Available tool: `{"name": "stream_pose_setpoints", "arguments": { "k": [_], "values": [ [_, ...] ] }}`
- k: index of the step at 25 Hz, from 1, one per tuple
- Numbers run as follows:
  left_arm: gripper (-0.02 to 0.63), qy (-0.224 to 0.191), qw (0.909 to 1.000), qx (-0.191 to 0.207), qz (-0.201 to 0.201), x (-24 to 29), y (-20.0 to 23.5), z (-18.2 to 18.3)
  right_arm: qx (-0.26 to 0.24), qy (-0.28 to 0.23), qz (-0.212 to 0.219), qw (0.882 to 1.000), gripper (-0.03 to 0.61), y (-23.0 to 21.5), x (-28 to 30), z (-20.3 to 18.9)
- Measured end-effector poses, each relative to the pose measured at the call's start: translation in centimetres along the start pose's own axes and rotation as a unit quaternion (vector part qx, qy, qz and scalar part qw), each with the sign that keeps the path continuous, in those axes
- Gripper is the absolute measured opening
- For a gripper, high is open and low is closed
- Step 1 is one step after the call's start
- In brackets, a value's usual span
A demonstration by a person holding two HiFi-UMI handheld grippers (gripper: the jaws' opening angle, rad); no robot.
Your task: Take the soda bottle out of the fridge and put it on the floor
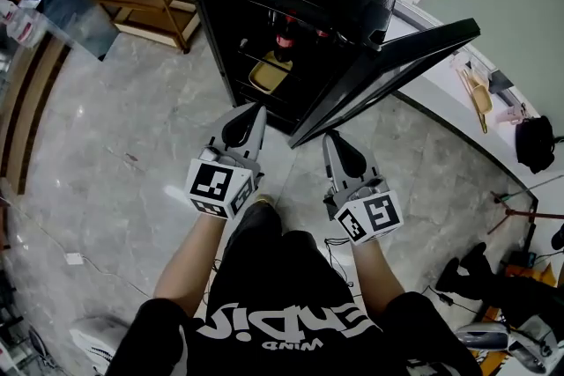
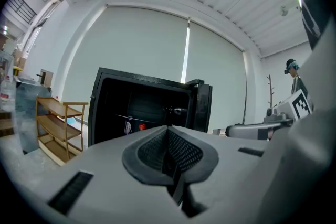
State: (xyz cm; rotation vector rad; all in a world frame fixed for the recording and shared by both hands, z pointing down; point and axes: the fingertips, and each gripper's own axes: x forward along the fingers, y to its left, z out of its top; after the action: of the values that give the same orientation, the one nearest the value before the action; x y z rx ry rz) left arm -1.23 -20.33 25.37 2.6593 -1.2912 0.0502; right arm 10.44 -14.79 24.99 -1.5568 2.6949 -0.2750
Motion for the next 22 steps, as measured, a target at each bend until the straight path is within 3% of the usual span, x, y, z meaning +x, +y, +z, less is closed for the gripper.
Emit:
{"name": "stream_pose_setpoints", "arguments": {
  "k": [8, 9, 13, 14, 16, 22],
  "values": [
    [0.016, -0.016, 0.9995, -0.007, 0.027, 1.2, 1.0, -3.4, 0.006, -0.002, 0.012, 1.000, 0.023, 0.1, 0.0, -4.2],
    [0.043, -0.016, 0.9995, -0.012, 0.026, 1.5, 1.1, -3.6, 0.006, -0.001, 0.012, 1.000, 0.023, 0.1, 0.1, -4.3],
    [0.304, -0.028, 0.9984, -0.018, 0.046, 2.5, 2.0, -3.7, 0.001, 0.000, 0.013, 1.000, 0.023, 0.2, 0.4, -4.2],
    [0.343, -0.031, 0.9979, -0.012, 0.054, 2.7, 2.3, -3.7, 0.002, 0.000, 0.012, 1.000, 0.023, 0.2, 0.4, -4.1],
    [0.379, -0.030, 0.9976, -0.001, 0.063, 3.4, 2.8, -3.8, 0.004, -0.001, 0.009, 1.000, 0.023, 0.0, 0.3, -4.0],
    [0.382, -0.016, 0.9978, 0.008, 0.063, 7.4, 4.9, -5.5, 0.007, 0.004, 0.000, 1.000, 0.023, -0.9, 0.0, -4.5]
  ]
}}
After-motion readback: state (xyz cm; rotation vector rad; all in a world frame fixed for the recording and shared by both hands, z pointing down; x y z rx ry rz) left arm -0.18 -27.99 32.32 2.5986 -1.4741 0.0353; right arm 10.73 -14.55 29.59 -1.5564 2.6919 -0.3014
